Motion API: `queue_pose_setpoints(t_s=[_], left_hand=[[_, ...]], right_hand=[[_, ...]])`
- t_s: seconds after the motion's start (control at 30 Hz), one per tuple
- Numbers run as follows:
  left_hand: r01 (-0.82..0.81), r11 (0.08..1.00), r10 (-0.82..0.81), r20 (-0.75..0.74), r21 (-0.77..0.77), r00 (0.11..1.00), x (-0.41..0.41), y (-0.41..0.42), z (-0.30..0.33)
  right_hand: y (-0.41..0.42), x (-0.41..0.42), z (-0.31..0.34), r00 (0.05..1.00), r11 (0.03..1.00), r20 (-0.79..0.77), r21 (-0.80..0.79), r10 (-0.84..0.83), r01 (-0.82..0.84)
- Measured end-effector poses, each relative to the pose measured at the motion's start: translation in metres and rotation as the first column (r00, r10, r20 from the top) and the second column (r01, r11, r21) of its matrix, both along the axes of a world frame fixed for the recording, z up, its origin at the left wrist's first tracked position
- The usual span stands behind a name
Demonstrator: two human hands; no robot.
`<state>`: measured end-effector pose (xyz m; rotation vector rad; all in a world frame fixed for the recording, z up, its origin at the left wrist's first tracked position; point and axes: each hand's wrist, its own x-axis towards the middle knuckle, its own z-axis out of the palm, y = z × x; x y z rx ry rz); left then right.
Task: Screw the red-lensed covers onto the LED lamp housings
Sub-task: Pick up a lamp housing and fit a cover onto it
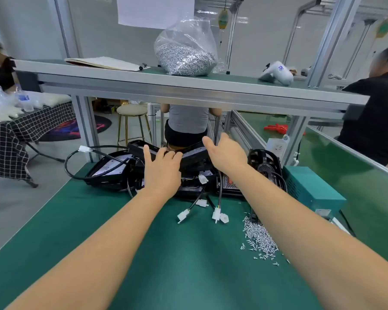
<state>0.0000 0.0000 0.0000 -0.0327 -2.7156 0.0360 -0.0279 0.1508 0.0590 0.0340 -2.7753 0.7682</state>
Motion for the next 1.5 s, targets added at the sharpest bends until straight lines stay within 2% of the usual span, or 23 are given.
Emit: queue_pose_setpoints(t_s=[0.1,0.2,0.27,0.33,0.37,0.5,0.53,0.6,0.67,0.73,0.77,0.8,0.83,0.87,0.9,0.93,0.97,1.03,1.13,1.27,1.37,1.43,1.5], left_hand=[[-0.013,1.0,0.012,0.032,0.01,0.999,0.004,-0.002,-0.004],[0.016,0.999,-0.018,0.053,0.045,0.998,0.003,-0.004,-0.006],[0.027,0.995,-0.034,0.066,0.1,0.997,0.002,-0.007,-0.004],[0.043,0.973,-0.065,0.091,0.226,0.994,0.001,-0.009,-0.003],[0.051,0.956,-0.083,0.101,0.288,0.991,0.001,-0.01,-0.003],[0.061,0.941,-0.115,0.145,0.334,0.983,0.002,-0.01,-0.007],[0.06,0.937,-0.116,0.144,0.344,0.983,0.002,-0.009,-0.006],[0.07,0.927,-0.124,0.125,0.368,0.984,0.002,-0.008,0.0],[0.112,0.88,-0.143,0.033,0.461,0.989,0.003,-0.007,0.005],[0.163,0.728,-0.123,-0.106,0.665,0.987,0.009,-0.006,0.012],[0.166,0.6,-0.096,-0.136,0.782,0.986,0.012,-0.005,0.016],[0.147,0.424,-0.088,-0.121,0.893,0.989,0.015,-0.003,0.021],[0.11,0.206,-0.115,-0.087,0.972,0.99,0.016,-0.001,0.026],[0.043,-0.025,-0.184,-0.047,0.999,0.982,0.017,0.001,0.033],[-0.038,-0.215,-0.254,-0.018,0.976,0.967,0.02,0.004,0.04],[-0.111,-0.354,-0.329,-0.013,0.929,0.944,0.022,0.006,0.046],[-0.158,-0.444,-0.386,-0.029,0.882,0.922,0.025,0.009,0.052],[-0.2,-0.53,-0.453,-0.076,0.824,0.888,0.028,0.016,0.06],[-0.218,-0.578,-0.444,-0.079,0.786,0.892,0.034,0.028,0.061],[-0.248,-0.55,-0.345,0.053,0.798,0.937,0.053,0.032,0.035],[-0.28,-0.55,-0.319,0.112,0.787,0.941,0.076,0.03,0.004],[-0.297,-0.585,-0.306,0.133,0.755,0.943,0.093,0.031,-0.018],[-0.305,-0.636,-0.278,0.158,0.708,0.947,0.107,0.031,-0.04]], right_hand=[[-0.007,-0.012,-0.004,0.986,0.999,0.163,-0.004,-0.031,0.032],[-0.015,-0.02,-0.008,0.959,0.996,0.283,-0.08,-0.012,0.036],[-0.014,-0.027,-0.01,0.964,0.975,0.266,-0.214,-0.006,0.065],[-0.01,-0.032,-0.009,0.979,0.921,0.205,-0.382,0.003,0.077],[-0.008,-0.033,-0.009,0.984,0.914,0.178,-0.398,-0.001,0.073],[-0.003,-0.032,-0.011,0.966,0.989,0.251,-0.112,-0.067,0.098],[-0.003,-0.034,-0.012,0.958,0.991,0.277,-0.086,-0.074,0.101],[-0.004,-0.038,-0.012,0.957,0.987,0.286,-0.13,-0.052,0.092],[-0.003,-0.041,-0.01,0.974,0.97,0.22,-0.22,-0.058,0.107],[0.004,-0.04,-0.004,0.986,0.946,0.122,-0.291,-0.109,0.141],[0.01,-0.037,0.0,0.988,0.936,0.076,-0.32,-0.131,0.149],[0.017,-0.034,0.004,0.99,0.925,0.037,-0.352,-0.138,0.142],[0.025,-0.029,0.009,0.992,0.911,0.002,-0.394,-0.13,0.12],[0.032,-0.022,0.012,0.994,0.894,-0.031,-0.439,-0.109,0.085],[0.04,-0.012,0.015,0.995,0.877,-0.055,-0.479,-0.08,0.043],[0.046,-0.001,0.016,0.997,0.857,-0.065,-0.515,-0.041,0.002],[0.052,0.012,0.014,0.998,0.834,-0.063,-0.551,0.005,-0.039],[0.063,0.036,0.007,0.995,0.778,-0.051,-0.62,0.087,-0.1],[0.075,0.072,-0.012,0.988,0.702,-0.013,-0.702,0.152,-0.117],[0.087,0.107,-0.048,0.961,0.635,0.039,-0.758,0.273,-0.15],[0.096,0.114,-0.071,0.921,0.514,0.163,-0.857,0.355,-0.047],[0.1,0.111,-0.087,0.868,0.536,0.318,-0.841,0.382,0.072],[0.094,0.109,-0.102,0.786,0.623,0.481,-0.766,0.389,0.159]])
